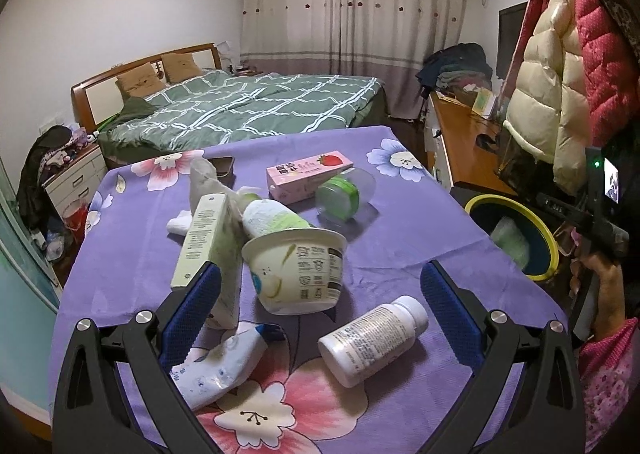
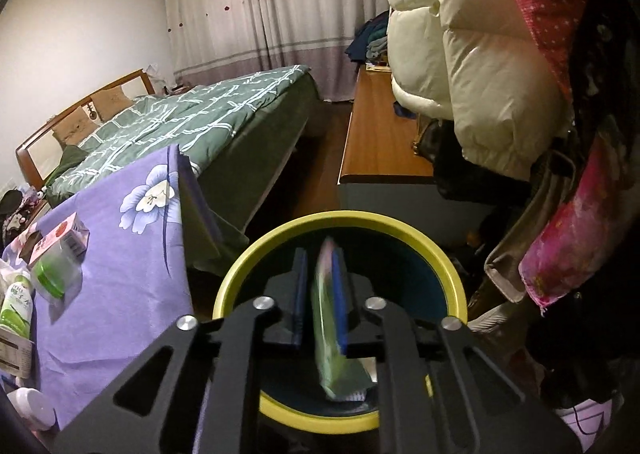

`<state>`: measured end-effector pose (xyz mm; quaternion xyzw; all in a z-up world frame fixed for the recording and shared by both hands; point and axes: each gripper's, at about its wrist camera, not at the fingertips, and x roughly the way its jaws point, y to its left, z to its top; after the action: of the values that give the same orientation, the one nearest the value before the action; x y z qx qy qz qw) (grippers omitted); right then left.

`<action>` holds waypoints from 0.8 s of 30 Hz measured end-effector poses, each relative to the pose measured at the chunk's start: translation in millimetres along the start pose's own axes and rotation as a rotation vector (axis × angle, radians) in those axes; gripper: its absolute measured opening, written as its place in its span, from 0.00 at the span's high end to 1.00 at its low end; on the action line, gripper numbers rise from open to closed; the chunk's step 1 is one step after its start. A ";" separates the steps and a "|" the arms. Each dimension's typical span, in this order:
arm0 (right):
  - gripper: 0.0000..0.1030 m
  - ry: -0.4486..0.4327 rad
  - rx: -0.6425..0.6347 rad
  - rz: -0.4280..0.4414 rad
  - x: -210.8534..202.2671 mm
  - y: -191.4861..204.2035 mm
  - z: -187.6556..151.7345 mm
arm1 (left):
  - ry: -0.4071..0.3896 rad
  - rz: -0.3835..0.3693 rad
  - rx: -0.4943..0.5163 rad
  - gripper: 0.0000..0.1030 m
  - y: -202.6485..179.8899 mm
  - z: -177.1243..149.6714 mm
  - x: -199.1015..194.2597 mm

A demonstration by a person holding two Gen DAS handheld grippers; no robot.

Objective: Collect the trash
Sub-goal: 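Drop the green bottle into the bin by opening the right gripper, then grasp the white pill bottle with the left gripper and lift it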

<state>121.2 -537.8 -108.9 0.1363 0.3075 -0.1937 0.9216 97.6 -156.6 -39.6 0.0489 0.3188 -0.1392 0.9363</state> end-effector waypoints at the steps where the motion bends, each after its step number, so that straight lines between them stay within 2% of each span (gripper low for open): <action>1: 0.85 -0.004 0.001 0.000 -1.6 -0.4 0.0 | 0.001 0.000 0.000 0.05 -1.2 -1.1 -0.4; 6: 0.76 -0.029 0.004 0.016 -10.7 3.2 0.1 | 0.023 0.033 0.006 0.05 -13.8 -12.0 1.1; 14: 0.74 -0.027 -0.014 0.065 -12.3 12.1 -3.3 | 0.138 0.025 -0.018 0.05 -38.5 -35.6 23.7; 20: 0.73 -0.026 -0.013 0.090 -13.1 10.3 -6.2 | 0.201 0.081 -0.039 0.05 -49.1 -44.6 44.3; 24: 0.72 -0.027 -0.008 0.105 -13.1 4.3 -6.7 | 0.209 0.119 -0.053 0.05 -53.5 -45.0 55.6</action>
<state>110.1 -527.9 -105.4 0.1460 0.2883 -0.1456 0.9351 97.9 -212.4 -109.3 0.0572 0.4149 -0.0690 0.9054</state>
